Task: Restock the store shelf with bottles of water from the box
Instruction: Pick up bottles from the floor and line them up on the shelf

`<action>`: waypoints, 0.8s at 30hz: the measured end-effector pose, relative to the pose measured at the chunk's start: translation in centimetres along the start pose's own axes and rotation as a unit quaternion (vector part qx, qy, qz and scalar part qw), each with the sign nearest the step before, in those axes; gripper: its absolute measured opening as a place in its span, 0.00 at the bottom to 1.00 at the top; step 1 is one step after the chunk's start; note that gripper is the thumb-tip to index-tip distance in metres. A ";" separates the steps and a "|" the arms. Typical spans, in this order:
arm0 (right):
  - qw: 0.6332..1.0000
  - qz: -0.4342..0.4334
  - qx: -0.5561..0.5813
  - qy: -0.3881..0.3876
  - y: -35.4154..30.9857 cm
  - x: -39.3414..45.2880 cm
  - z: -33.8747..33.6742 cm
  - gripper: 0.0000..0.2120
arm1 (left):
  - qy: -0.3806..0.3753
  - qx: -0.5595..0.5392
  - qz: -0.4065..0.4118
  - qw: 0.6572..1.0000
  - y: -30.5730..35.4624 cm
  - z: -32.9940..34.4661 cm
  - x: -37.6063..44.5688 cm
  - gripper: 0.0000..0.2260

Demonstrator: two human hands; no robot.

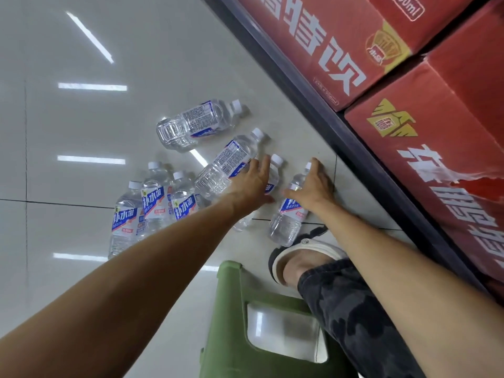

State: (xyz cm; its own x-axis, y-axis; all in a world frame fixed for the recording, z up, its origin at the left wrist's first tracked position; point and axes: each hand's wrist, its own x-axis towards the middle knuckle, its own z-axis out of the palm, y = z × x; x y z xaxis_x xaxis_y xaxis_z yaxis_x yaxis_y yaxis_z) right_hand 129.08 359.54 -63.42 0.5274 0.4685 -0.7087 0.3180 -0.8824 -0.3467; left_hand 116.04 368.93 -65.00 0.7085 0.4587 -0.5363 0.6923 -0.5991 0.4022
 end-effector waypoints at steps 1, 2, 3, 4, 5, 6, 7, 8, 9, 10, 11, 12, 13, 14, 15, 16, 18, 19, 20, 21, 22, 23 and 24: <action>1.000 -0.002 0.003 0.007 0.1 0.0 0.2 0.43 | -0.001 0.008 -0.002 1.000 0.1 0.1 0.1 0.46; 1.000 0.005 0.011 0.012 0.1 0.0 0.2 0.42 | -0.003 0.016 -0.004 1.000 0.2 0.1 0.1 0.45; 0.999 0.018 0.023 0.014 0.0 0.0 0.1 0.42 | -0.005 0.020 -0.005 1.000 0.2 0.0 0.1 0.44; 0.999 0.035 0.034 0.011 0.0 0.0 -0.1 0.43 | -0.008 0.020 -0.006 1.000 0.3 -0.1 0.1 0.43; 0.998 0.052 0.043 0.007 0.0 0.0 -0.4 0.44 | -0.011 0.016 -0.007 1.000 0.3 -0.1 0.1 0.41; 0.996 0.067 0.053 0.003 0.0 -0.1 -0.7 0.44 | -0.013 0.009 -0.009 1.000 0.3 -0.3 -0.1 0.39; 0.995 0.076 0.065 0.000 0.0 -0.4 -1.0 0.44 | -0.016 0.000 -0.011 1.000 0.3 -0.4 -0.2 0.38; 0.994 0.079 0.080 -0.003 -0.1 -0.7 -1.2 0.43 | -0.019 -0.008 -0.014 1.000 0.3 -0.7 -0.4 0.37; 0.993 0.072 0.091 -0.003 -0.2 -1.2 -1.4 0.41 | -0.020 -0.014 -0.015 1.000 0.4 -1.0 -0.7 0.37; 0.994 0.058 0.094 -0.001 -0.5 -1.7 -1.5 0.41 | -0.018 -0.020 -0.017 0.999 0.4 -1.3 -1.0 0.38; 0.995 0.039 0.087 0.004 -0.8 -2.3 -1.6 0.40 | -0.016 -0.025 -0.018 0.999 0.6 -1.6 -1.4 0.40; 0.997 0.018 0.072 0.009 -1.2 -2.9 -1.7 0.40 | -0.014 -0.029 -0.020 0.999 0.7 -2.0 -1.8 0.41; 0.998 -0.003 0.055 0.016 -1.6 -3.6 -1.8 0.39 | -0.011 -0.033 -0.021 0.999 0.9 -2.4 -2.2 0.42; 0.999 -0.023 0.039 0.022 -2.0 -4.3 -2.1 0.39 | -0.005 -0.039 -0.022 0.999 1.1 -2.8 -2.5 0.42; 0.998 -0.040 0.028 0.025 -2.4 -5.0 -2.4 0.39 | 0.002 -0.046 -0.025 0.999 1.3 -3.2 -2.9 0.42; 0.998 -0.053 0.021 0.026 -2.8 -5.7 -2.8 0.38 | 0.011 -0.056 -0.029 0.998 1.6 -3.8 -3.4 0.43; 0.996 -0.083 -0.003 0.027 -3.5 -7.2 -3.9 0.38 | 0.034 -0.076 -0.034 0.996 2.0 -5.0 -4.2 0.44; 0.995 -0.097 -0.019 0.030 -3.9 -7.9 -4.5 0.39 | 0.048 -0.085 -0.031 0.995 2.2 -5.7 -4.6 0.44; 0.993 -0.110 -0.033 0.034 -4.1 -8.7 -5.2 0.42 | 0.061 -0.092 -0.027 0.994 2.5 -6.4 -5.0 0.43; 0.991 -0.122 -0.043 0.037 -4.4 -9.4 -6.0 0.44 | 0.073 -0.098 -0.021 0.992 2.8 -7.2 -5.4 0.41; 0.989 -0.136 -0.046 0.042 -4.7 -10.2 -6.9 0.46 | 0.084 -0.101 -0.015 0.991 3.2 -8.2 -5.7 0.39; 0.986 -0.153 -0.048 0.051 -4.9 -11.0 -7.8 0.47 | 0.093 -0.101 -0.007 0.990 3.5 -9.1 -6.0 0.38; 0.982 -0.170 -0.050 0.064 -5.0 -11.7 -8.8 0.46 | 0.101 -0.099 0.003 0.990 3.9 -10.1 -6.3 0.38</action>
State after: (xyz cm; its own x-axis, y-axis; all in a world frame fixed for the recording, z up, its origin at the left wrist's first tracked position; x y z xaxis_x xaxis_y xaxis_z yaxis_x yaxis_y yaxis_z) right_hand 128.20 358.85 -47.99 0.4697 0.7425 -0.4776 0.5655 -0.6684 -0.4831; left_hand 115.66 370.31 -52.57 0.7112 0.5895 -0.3831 0.6879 -0.4709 0.5523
